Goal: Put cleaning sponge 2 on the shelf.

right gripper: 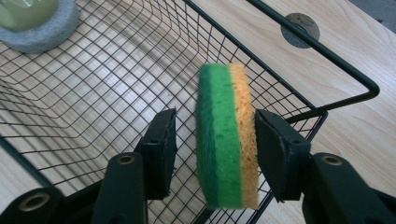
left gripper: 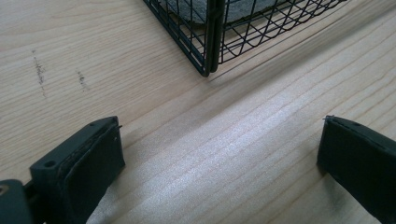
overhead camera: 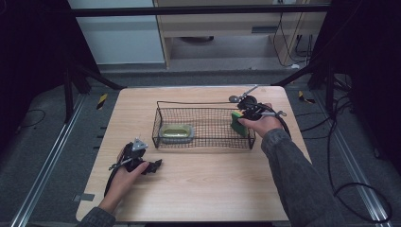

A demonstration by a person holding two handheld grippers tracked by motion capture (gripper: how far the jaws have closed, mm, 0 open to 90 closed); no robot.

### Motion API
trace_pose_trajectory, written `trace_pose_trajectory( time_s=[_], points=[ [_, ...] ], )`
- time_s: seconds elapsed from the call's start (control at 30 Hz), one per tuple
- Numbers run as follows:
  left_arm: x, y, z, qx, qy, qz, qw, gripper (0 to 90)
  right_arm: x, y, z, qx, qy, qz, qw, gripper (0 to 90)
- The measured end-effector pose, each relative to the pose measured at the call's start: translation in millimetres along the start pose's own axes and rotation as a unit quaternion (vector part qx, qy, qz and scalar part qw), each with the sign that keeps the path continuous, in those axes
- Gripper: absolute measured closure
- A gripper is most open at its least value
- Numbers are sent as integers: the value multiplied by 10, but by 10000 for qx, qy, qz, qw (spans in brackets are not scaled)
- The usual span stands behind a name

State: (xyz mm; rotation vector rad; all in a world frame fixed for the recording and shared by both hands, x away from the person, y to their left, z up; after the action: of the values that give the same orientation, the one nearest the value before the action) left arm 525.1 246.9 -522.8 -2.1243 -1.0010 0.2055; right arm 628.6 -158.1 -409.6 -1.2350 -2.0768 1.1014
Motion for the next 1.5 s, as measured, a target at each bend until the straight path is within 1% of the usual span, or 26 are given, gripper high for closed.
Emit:
trace_pose_trajectory(
  time_s=[0.23,0.27,0.33,0.37,0.43,0.47,0.57,0.67,0.87,1.03,1.1,1.13,1.23,1.37,1.5],
  points=[
    [0,2,-2,-1,-7,2,10000,0,96,-57,-31,-68,-89,-55,9999,631],
    [-1,3,-2,0,-7,2,10000,0,115,-56,-39,-70,-70,-68,9999,636],
    [0,2,-2,1,-4,1,10000,0,139,-43,-53,-57,-109,-69,9999,634],
    [0,2,-2,0,-5,1,10000,0,155,-36,-57,-36,-84,-85,9999,631],
    [0,2,-2,0,-3,1,10000,0,178,-22,-66,-19,-110,-109,9999,619],
    [0,2,-3,1,-2,1,10000,0,194,-13,-69,-8,-98,-159,9998,613],
    [0,2,-3,0,-2,1,10000,0,229,10,-72,40,-81,-228,9997,586],
    [1,2,-2,1,1,0,10000,0,265,48,-80,42,12,-346,9994,560],
    [3,2,-3,4,15,0,10000,0,360,110,-114,59,113,-491,9987,474],
    [3,2,-3,4,15,0,10000,0,398,126,-128,54,177,-485,9987,415],
    [3,2,-2,5,16,0,10000,0,395,111,-129,37,151,-487,9987,391],
    [3,2,-3,4,14,0,10000,0,389,100,-127,28,130,-449,9989,381],
    [3,2,-3,3,13,0,10000,0,373,54,-113,-26,157,-428,9990,346],
    [0,5,-5,2,-5,1,10000,0,351,1,-84,-96,178,-400,9990,272],
    [0,5,-6,3,-5,0,10000,0,313,-26,-44,-196,271,-387,9987,192]
  ],
)
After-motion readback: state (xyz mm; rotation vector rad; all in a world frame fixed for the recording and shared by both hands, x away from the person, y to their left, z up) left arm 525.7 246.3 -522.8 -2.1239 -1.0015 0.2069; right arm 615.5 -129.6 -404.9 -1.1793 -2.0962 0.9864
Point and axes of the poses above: each handheld gripper's, and its own axes: y roughly forward along the jaws, z roughly out of its underside, x roughly to its left, the point moved 2 cm from there along y, roughly forward along the jaws, and after that the axes turned 12 degrees about y, right-handed, at the moved point
